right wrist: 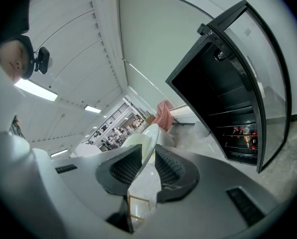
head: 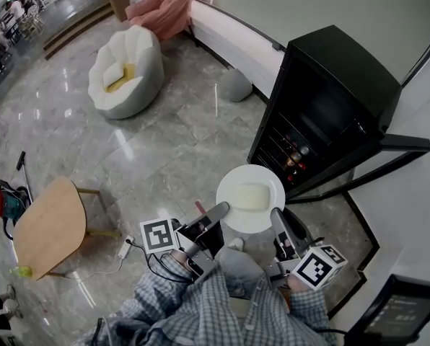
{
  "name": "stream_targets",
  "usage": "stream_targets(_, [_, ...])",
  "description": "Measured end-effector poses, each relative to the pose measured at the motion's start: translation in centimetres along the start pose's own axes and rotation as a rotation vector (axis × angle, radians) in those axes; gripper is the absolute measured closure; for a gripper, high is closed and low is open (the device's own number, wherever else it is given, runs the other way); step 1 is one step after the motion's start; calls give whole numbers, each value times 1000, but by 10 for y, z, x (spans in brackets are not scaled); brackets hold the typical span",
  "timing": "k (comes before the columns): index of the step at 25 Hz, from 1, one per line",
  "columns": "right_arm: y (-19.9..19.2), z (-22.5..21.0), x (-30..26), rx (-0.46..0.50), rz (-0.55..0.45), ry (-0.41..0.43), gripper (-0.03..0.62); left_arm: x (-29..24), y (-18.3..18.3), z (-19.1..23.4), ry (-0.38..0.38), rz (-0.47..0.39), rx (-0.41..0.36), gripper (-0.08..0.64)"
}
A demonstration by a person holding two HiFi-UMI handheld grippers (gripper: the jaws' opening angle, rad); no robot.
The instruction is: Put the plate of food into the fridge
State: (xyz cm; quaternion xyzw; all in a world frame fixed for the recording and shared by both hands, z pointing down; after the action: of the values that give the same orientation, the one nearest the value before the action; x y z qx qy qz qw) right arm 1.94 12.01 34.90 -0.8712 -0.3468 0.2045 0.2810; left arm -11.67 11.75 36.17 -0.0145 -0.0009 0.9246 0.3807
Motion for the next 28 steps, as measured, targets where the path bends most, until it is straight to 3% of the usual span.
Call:
stream_targets(11, [40,-34,-2,-6,-7,0,503,-52,1,-1,8,8,-6,540])
stream_targets(28, [62,-62,-2,-28,-54,-29,503,-93,4,3,10,57,-10,538])
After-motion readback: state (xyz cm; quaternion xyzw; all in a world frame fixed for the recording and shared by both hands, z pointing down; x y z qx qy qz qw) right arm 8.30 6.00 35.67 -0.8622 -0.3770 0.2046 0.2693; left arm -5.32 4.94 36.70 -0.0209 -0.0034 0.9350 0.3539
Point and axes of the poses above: the fingertips, and each gripper's own axes: x backward along the fingers, z to its left, y out of its top, the point moved 1 cm from there along x, backward along the fingers, and after that the axes turned 4 degrees about y, right-handed, at the moved point
